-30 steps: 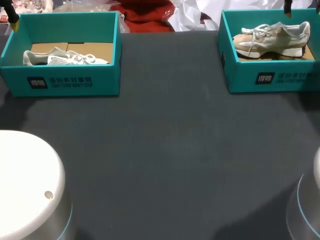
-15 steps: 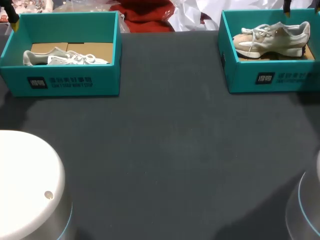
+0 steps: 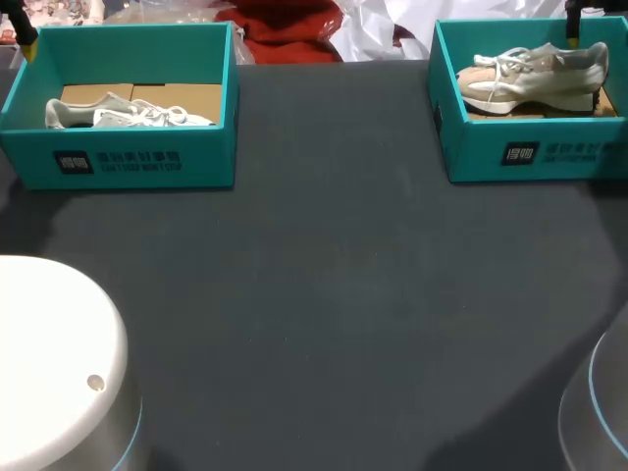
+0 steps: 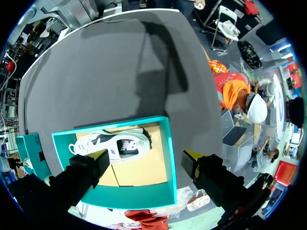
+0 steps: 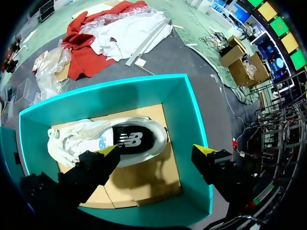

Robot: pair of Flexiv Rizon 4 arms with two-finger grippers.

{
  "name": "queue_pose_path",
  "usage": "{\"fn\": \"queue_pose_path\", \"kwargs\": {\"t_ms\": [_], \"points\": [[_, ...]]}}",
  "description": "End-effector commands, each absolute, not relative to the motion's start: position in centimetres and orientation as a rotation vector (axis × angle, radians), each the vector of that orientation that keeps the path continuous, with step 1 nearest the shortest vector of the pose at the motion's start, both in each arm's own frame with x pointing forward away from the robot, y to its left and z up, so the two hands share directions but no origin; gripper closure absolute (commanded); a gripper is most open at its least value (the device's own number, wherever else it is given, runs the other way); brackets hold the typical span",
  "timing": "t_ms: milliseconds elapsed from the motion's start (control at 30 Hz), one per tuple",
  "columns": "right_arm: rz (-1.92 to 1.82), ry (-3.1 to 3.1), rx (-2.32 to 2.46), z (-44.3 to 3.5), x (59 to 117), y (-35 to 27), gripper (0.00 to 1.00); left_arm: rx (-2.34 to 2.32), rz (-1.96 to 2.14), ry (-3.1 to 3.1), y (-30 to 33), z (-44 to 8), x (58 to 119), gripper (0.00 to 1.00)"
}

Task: Take the shoe out of the shoebox, open the shoe tongue, remove and reinsert the insole, then place the shoe into the shoebox

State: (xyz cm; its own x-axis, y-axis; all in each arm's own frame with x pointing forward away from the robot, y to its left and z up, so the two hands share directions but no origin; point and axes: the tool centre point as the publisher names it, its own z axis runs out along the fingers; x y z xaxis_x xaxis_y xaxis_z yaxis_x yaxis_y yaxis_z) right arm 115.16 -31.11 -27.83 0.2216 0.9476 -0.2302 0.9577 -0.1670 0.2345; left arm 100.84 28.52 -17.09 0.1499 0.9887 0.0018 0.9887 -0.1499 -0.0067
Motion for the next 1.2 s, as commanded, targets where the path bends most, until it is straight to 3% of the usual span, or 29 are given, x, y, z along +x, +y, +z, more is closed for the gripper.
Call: {"fn": "queue_pose_path", "kwargs": {"t_ms": [33, 133, 200, 333, 467, 667, 900, 1200], "points": [[-0.062, 1.789, 2.191, -28.7, 116.1, -31.6, 0.13, -2.378, 0.002, -2.042, 28.6, -17.1, 100.8, 0.0], [-0.075, 1.802, 2.191, -29.0, 116.2, -31.9, 0.14, -2.378, 0.002, -2.042, 28.6, -17.1, 100.8, 0.0], [-0.085, 1.811, 2.19, -29.3, 116.2, -32.1, 0.23, -2.378, 0.002, -2.042, 28.6, -17.1, 100.8, 0.0], [-0.097, 1.825, 2.196, -29.9, 116.3, -32.5, 0.16, -2.378, 0.002, -2.042, 28.6, -17.1, 100.8, 0.0], [-0.105, 1.848, 2.197, -30.6, 116.5, -32.9, 0.17, -2.378, 0.002, -2.042, 28.6, -17.1, 100.8, 0.0], [-0.121, 1.879, 2.191, -31.4, 116.9, -33.2, 0.26, -2.378, 0.002, -2.042, 28.6, -17.1, 100.8, 0.0], [-0.136, 1.912, 2.193, -32.4, 117.2, -33.4, 0.16, -2.378, 0.002, -2.042, 28.6, -17.1, 100.8, 0.0], [-0.138, 1.951, 2.21, -33.4, 117.3, -33.6, 0.17, -2.378, 0.002, -2.042, 28.6, -17.1, 100.8, 0.0]]}}
